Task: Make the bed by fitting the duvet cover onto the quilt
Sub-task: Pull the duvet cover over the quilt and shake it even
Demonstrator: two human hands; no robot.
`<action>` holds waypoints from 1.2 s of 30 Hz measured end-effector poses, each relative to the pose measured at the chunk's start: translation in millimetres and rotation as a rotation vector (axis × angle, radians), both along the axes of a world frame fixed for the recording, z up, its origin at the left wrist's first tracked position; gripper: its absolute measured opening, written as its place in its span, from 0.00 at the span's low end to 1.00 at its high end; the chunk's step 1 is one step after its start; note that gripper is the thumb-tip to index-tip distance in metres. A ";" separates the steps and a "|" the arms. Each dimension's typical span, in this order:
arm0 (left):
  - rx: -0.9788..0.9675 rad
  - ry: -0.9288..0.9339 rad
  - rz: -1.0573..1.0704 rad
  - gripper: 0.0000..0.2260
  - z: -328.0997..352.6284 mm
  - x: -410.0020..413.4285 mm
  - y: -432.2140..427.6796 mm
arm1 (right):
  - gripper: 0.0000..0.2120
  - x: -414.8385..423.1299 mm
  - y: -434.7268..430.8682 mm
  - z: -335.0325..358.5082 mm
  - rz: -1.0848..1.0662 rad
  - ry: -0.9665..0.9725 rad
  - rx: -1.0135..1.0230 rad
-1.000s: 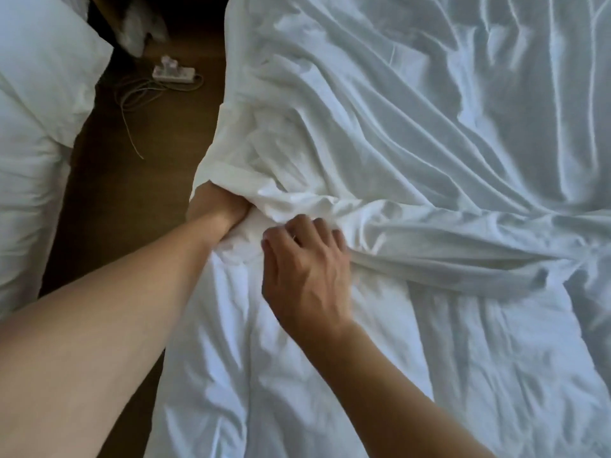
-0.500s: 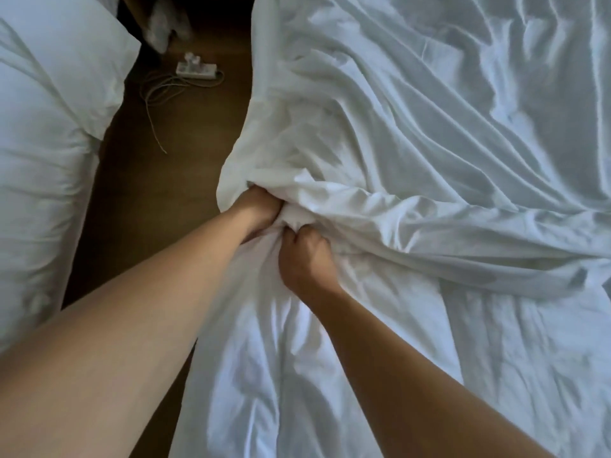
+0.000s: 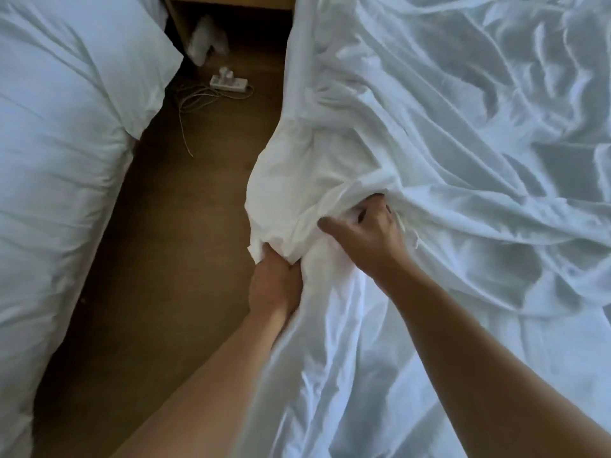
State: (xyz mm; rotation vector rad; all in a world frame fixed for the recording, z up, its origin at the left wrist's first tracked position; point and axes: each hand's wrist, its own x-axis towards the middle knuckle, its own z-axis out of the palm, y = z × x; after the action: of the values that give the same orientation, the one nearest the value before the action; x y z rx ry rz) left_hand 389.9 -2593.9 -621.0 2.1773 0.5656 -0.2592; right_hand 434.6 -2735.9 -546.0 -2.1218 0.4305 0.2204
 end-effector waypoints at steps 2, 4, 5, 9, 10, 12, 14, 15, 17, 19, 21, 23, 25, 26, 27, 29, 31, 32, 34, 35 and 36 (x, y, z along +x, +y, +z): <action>-0.057 -0.034 0.008 0.19 -8.2 2.4 -1.2 | 0.35 4.6 0.4 -4.3 -0.161 0.044 0.116; -0.112 -0.077 -0.113 0.06 -15.9 -4.4 3.0 | 0.25 11.0 5.4 -10.8 -0.252 0.112 0.015; -0.148 -0.087 -0.187 0.08 -20.5 -8.8 9.8 | 0.20 10.7 7.9 -15.9 -0.284 0.127 -0.034; -0.082 -0.159 -0.112 0.19 -31.2 3.7 57.1 | 0.16 -30.3 8.0 -31.1 -0.334 0.099 0.125; 0.077 -0.134 -0.116 0.26 -36.6 14.1 66.3 | 0.18 -49.6 5.2 -36.8 -0.350 0.119 0.117; 0.271 -0.069 -0.190 0.34 -43.1 30.8 71.5 | 0.17 -89.8 -1.9 -48.5 -0.400 0.180 0.117; 0.281 -0.165 -0.328 0.21 -41.6 41.2 64.3 | 0.08 -117.2 -10.7 -55.7 -0.479 0.288 0.174; 0.247 -0.268 -0.345 0.14 -40.3 42.4 60.9 | 0.07 -124.6 -15.1 -56.6 -0.517 0.343 0.181; 0.123 -0.425 -0.232 0.08 -32.4 37.5 59.3 | 0.08 -131.4 -22.8 -53.3 -0.631 0.367 0.179; 0.076 -0.474 -0.185 0.07 -21.3 18.1 68.0 | 0.05 -130.6 -18.0 -40.7 -0.772 0.200 0.084; 0.146 -0.451 -0.324 0.10 -18.9 -17.5 84.6 | 0.13 -125.0 1.6 -15.8 -0.720 -0.201 -0.130; 0.197 -0.313 -0.476 0.17 -12.9 -53.8 101.2 | 0.24 -111.8 31.2 6.1 -0.241 -0.512 -0.377; 0.209 -0.185 -0.522 0.16 -5.3 -70.1 114.1 | 0.39 -97.2 58.5 11.8 0.319 -0.395 -0.662; 0.208 -0.180 -0.521 0.14 0.3 -72.2 116.6 | 0.45 -91.6 69.0 10.4 0.521 -0.256 -0.784; 0.194 -0.217 -0.516 0.12 6.4 -72.7 117.1 | 0.45 -86.7 75.7 5.8 0.644 -0.156 -0.868; 0.213 -0.319 -0.538 0.11 19.3 -73.4 114.5 | 0.33 -75.9 80.0 -0.9 0.670 -0.126 -0.963; 0.279 -0.326 -0.559 0.10 32.8 -79.0 109.5 | 0.18 -62.3 80.4 -0.1 0.628 -0.184 -0.963; 0.307 -0.311 -0.552 0.09 37.4 -80.8 107.1 | 0.11 -57.7 79.3 1.2 0.624 -0.209 -0.936; 0.360 -0.309 -0.515 0.07 42.0 -85.5 104.8 | 0.07 -62.0 79.3 5.2 0.638 -0.210 -0.864; 0.379 -0.289 -0.517 0.06 44.3 -88.0 103.5 | 0.07 -70.5 77.1 5.5 0.626 -0.206 -0.819; 0.390 -0.251 -0.529 0.05 45.9 -91.7 101.8 | 0.07 -80.9 74.2 6.2 0.608 -0.185 -0.778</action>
State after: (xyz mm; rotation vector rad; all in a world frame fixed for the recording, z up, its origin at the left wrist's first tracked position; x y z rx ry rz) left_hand 298.2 -2492.1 -575.0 2.6632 -0.1257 -0.1568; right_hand 353.7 -2661.7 -539.8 -2.9688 -0.3169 0.2159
